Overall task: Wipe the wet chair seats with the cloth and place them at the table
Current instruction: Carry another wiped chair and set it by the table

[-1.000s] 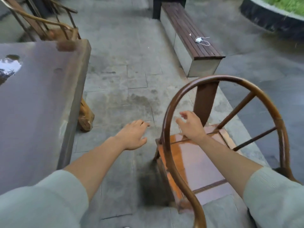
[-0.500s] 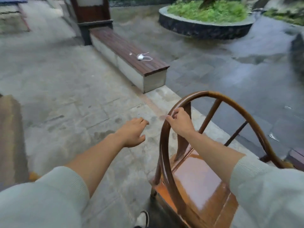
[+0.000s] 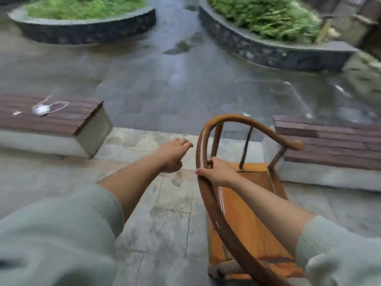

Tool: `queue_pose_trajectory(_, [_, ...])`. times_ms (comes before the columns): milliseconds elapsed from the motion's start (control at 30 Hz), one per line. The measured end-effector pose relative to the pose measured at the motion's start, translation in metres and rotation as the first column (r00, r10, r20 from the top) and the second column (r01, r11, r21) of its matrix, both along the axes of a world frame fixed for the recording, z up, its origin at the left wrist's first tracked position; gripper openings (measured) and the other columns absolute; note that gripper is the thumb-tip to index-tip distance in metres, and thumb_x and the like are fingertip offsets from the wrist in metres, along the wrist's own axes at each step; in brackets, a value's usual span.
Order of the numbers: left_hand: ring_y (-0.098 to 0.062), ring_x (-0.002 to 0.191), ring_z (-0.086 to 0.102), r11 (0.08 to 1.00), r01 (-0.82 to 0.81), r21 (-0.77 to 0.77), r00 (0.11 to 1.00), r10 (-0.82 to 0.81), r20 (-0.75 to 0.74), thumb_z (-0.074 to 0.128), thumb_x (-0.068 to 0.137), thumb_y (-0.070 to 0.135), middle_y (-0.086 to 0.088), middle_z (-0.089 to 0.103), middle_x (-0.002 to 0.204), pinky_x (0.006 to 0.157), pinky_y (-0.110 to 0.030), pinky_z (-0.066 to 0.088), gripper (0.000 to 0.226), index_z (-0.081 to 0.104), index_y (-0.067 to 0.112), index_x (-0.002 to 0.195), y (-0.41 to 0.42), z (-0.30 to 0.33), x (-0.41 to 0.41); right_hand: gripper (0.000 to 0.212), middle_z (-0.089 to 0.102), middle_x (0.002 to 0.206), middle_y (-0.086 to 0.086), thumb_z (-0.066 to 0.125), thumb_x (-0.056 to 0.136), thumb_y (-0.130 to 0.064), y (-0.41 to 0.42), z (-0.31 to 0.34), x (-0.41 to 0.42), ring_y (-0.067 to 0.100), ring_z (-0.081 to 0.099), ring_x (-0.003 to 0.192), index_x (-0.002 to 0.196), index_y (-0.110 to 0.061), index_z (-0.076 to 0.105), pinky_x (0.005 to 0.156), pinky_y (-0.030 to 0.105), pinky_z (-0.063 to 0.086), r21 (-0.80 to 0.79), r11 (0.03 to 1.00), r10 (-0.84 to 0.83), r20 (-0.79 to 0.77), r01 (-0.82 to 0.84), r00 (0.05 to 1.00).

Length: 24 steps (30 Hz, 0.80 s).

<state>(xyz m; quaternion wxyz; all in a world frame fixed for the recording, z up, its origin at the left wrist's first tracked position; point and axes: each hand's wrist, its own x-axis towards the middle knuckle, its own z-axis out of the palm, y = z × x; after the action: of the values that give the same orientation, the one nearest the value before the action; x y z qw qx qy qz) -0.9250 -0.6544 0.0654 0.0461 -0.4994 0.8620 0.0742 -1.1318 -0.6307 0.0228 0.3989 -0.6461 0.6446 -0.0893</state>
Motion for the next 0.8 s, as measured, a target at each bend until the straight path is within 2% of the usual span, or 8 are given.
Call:
queue_pose_trajectory(100, [-0.027, 0.145, 0.024, 0.960, 0.280, -0.027, 0.960, -0.280, 0.012, 0.065, 0.076, 0.009, -0.007, 0.028, 0.158, 0.115, -0.035, 0.025, 0.081, 0.031, 0.015, 0.149, -0.050, -0.010, -0.001, 0.064, 0.064, 0.106, -0.005, 0.070, 0.077, -0.071, 0.010, -0.002, 0.005, 0.015, 0.065, 0.090, 0.118, -0.023, 0.056, 0.068, 0.037, 0.056, 0.066, 0.987, -0.147, 0.053, 0.144, 0.988])
queue_pose_trajectory(200, [-0.023, 0.149, 0.015, 0.863, 0.505, -0.018, 0.860, -0.501, 0.101, 0.068, 0.073, 0.017, -0.003, 0.023, 0.161, 0.120, -0.044, 0.018, 0.085, 0.030, 0.023, 0.150, -0.088, -0.014, -0.008, 0.070, 0.059, 0.110, -0.009, 0.066, 0.078, -0.078, 0.030, -0.001, 0.014, 0.008, 0.059, 0.091, 0.122, -0.026, 0.056, 0.064, 0.028, 0.045, 0.118, 0.948, -0.301, 0.044, 0.294, 0.953])
queue_pose_trajectory(267, [-0.023, 0.148, 0.016, 0.748, 0.662, -0.037, 0.740, -0.645, 0.191, 0.070, 0.072, 0.028, -0.001, 0.032, 0.154, 0.120, -0.052, 0.015, 0.079, 0.036, 0.026, 0.144, -0.120, -0.016, -0.026, 0.075, 0.058, 0.111, -0.010, 0.060, 0.072, -0.088, 0.037, -0.005, 0.018, 0.009, 0.059, 0.094, 0.120, -0.031, 0.055, 0.070, 0.028, 0.044, 0.158, 0.915, -0.385, 0.055, 0.372, 0.921])
queue_pose_trajectory(333, [-0.022, 0.141, 0.030, 0.603, 0.797, -0.021, 0.590, -0.772, 0.237, 0.065, 0.074, 0.036, 0.001, 0.049, 0.136, 0.117, -0.052, 0.017, 0.060, 0.049, 0.028, 0.131, -0.152, -0.020, -0.047, 0.082, 0.061, 0.107, -0.014, 0.057, 0.063, -0.094, 0.036, -0.010, 0.024, 0.006, 0.063, 0.089, 0.119, -0.035, 0.054, 0.067, 0.026, 0.046, 0.225, 0.862, -0.483, 0.090, 0.455, 0.871])
queue_pose_trajectory(433, [-0.020, 0.101, 0.058, 0.467, 0.884, 0.005, 0.447, -0.849, 0.282, 0.054, 0.071, 0.041, 0.007, 0.066, 0.096, 0.101, -0.041, 0.039, 0.030, 0.062, 0.031, 0.098, -0.174, -0.025, -0.066, 0.077, 0.071, 0.095, -0.006, 0.069, 0.063, -0.087, 0.041, -0.014, 0.024, 0.016, 0.074, 0.075, 0.117, -0.034, 0.053, 0.056, 0.025, 0.053, 0.353, 0.791, -0.590, 0.225, 0.500, 0.775])
queue_pose_trajectory(533, [-0.024, 0.064, 0.057, 0.353, 0.928, 0.120, 0.300, -0.899, 0.319, 0.055, 0.068, 0.040, 0.002, 0.062, 0.069, 0.067, -0.033, 0.054, 0.020, 0.063, 0.024, 0.078, -0.185, -0.023, -0.081, 0.087, 0.065, 0.102, -0.012, 0.064, 0.054, -0.097, 0.036, -0.007, 0.025, 0.010, 0.067, 0.090, 0.117, -0.039, 0.053, 0.071, 0.030, 0.048, 0.349, 0.802, -0.549, 0.114, 0.484, 0.828])
queue_pose_trajectory(667, [-0.022, 0.059, 0.049, 0.118, 0.965, 0.233, 0.041, -0.949, 0.312, 0.062, 0.076, 0.045, 0.004, 0.053, 0.065, 0.061, -0.032, 0.049, 0.023, 0.062, 0.023, 0.084, -0.195, -0.018, -0.098, 0.106, 0.069, 0.099, -0.008, 0.050, 0.049, -0.106, 0.039, 0.010, 0.031, 0.013, 0.063, 0.087, 0.112, -0.022, 0.062, 0.075, 0.035, 0.047, 0.421, 0.729, -0.554, -0.099, 0.539, 0.827])
queue_pose_trajectory(800, [-0.022, 0.063, 0.055, -0.019, 0.971, 0.240, -0.070, -0.976, 0.207, 0.056, 0.074, 0.039, 0.004, 0.061, 0.071, 0.061, -0.034, 0.050, 0.015, 0.057, 0.026, 0.081, -0.211, -0.039, -0.107, 0.112, 0.079, 0.078, 0.007, 0.059, 0.047, -0.106, 0.055, 0.018, 0.046, 0.025, 0.077, 0.073, 0.091, -0.004, 0.075, 0.083, 0.042, 0.063, 0.562, 0.547, -0.659, -0.167, 0.620, 0.733])
